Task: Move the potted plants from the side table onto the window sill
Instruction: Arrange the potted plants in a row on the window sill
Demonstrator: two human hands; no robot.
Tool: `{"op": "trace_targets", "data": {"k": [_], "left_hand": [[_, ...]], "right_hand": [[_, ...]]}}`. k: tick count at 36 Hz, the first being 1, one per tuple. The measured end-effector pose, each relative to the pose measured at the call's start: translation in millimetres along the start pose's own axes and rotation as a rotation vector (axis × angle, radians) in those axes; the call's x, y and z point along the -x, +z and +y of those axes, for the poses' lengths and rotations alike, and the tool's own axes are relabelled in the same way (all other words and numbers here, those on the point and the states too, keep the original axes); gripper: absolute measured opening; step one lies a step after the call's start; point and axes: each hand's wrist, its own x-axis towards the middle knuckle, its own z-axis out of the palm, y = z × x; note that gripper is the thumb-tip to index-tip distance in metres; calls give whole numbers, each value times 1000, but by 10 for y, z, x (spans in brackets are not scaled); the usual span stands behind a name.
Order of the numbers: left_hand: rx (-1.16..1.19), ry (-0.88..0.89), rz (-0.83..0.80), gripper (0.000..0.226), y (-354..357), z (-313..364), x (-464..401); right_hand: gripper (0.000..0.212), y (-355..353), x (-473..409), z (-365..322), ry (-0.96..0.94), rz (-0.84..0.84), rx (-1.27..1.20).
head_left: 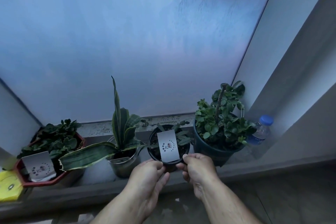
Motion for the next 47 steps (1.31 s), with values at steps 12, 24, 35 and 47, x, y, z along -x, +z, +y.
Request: {"op": "trace_targets", "data": {"k": [12, 24, 35, 47], "left_hand": [[-319, 374, 3, 12, 134, 79, 270], [-495, 340, -333, 25, 592, -219, 262], [-481, 345, -363, 59, 890, -321, 184], [-303, 275, -439, 64, 836, -261, 14]], "right_hand": [[8, -514, 696, -371, -322, -163, 346], [19, -1291, 131, -484, -371, 436, 101], [18, -1286, -100, -546, -258, 300, -95], [9, -1223, -208, -439, -96, 228, -228]]}}
